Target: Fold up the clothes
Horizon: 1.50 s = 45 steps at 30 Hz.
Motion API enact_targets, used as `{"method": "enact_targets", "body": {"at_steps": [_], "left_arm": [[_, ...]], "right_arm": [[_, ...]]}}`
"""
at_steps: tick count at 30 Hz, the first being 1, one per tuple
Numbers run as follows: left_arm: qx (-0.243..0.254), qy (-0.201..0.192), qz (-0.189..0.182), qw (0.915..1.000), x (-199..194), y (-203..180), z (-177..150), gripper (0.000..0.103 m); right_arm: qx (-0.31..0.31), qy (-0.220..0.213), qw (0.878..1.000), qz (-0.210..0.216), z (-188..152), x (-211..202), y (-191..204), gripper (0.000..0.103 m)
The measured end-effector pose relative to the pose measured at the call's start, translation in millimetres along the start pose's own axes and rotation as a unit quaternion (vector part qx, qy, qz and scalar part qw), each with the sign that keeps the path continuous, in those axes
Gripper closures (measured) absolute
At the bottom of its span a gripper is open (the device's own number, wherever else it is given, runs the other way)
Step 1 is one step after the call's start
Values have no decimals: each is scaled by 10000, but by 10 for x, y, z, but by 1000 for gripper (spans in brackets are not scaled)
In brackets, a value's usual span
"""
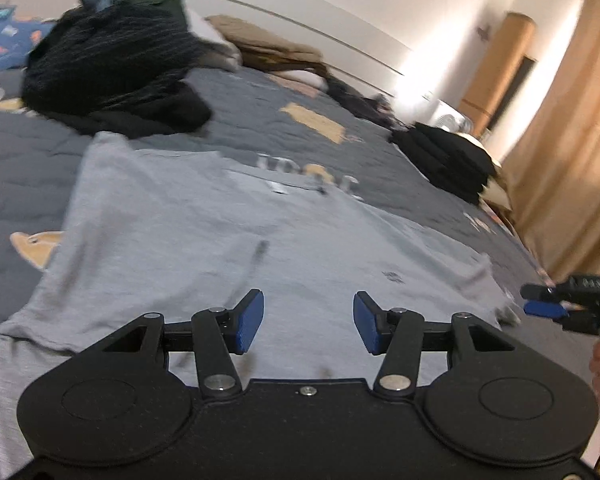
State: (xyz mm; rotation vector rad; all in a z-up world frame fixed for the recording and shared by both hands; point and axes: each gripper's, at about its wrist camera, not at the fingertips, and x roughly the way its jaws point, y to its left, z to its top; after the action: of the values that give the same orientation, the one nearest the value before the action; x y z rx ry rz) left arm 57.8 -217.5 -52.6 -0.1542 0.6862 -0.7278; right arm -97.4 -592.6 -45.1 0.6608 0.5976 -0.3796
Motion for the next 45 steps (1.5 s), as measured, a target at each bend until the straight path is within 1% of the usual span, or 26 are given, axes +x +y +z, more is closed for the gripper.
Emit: {"method": "enact_targets", "body": {"at_steps": [2,4,6,8,10,15,19,21,23,26,30,31,32,33,35,37,39,42,45], "left_arm": [[161,20,-53,9999,42,-151,-23,53],[139,93,-233,9996,110,-268,-42,53],[208,179,-389,9989,175,-374,-60,52],[334,302,-588,9973,232,-495,-100,51],[446,404,-706,9957,247,-582,-146,51],[673,511,-971,9917,222,-766,-251,50],[760,526,-1133,9893,180,-843,-306,46],[827,497,-1148,9887,157,-867,-321,44],[885,465,-1153,9883,134,-889,-333,40],[903,448,-1124,9885,121,-871,-339,40],[932,438,-1067,9889,112,-837,-333,39],[953,430,-1048,9890,110,-833,-331,37],[977,416,-1030,9890,107,-831,-332,35],[1003,406,-1018,9889,102,-830,-333,35],[1049,394,-1012,9885,87,-828,-333,35],[1069,381,-1018,9883,72,-826,-324,35],[1063,370,-1018,9884,66,-817,-318,35],[1062,378,-1008,9885,55,-806,-324,35],[1104,393,-984,9882,55,-811,-333,35]], "right_arm": [[168,-7,9999,-16,27,-30,-140,66],[400,26,9992,17,42,-38,-269,66],[494,33,9988,-13,38,-62,-387,66],[430,27,9990,-101,33,-49,-446,66],[476,23,9987,-153,37,-34,-511,66],[647,-5,9976,-263,50,51,-621,66],[917,33,9956,-173,55,152,-672,66],[1160,60,9931,-148,54,201,-706,66],[1494,98,9887,-125,53,245,-744,66],[1995,99,9798,-25,46,287,-806,66],[2533,-118,9672,-127,35,320,-890,66],[2615,-100,9649,-218,30,349,-905,66],[2695,-80,9625,-309,26,379,-920,65],[2775,-61,9599,-401,21,408,-935,61],[2980,-22,9539,-351,-10,451,-976,57],[3184,17,9475,-299,-41,494,-1017,55],[3285,-47,9441,-278,-45,495,-1017,54],[3177,-115,9477,-291,-22,520,-983,54],[3138,-107,9487,-370,-2,550,-968,55]]}}
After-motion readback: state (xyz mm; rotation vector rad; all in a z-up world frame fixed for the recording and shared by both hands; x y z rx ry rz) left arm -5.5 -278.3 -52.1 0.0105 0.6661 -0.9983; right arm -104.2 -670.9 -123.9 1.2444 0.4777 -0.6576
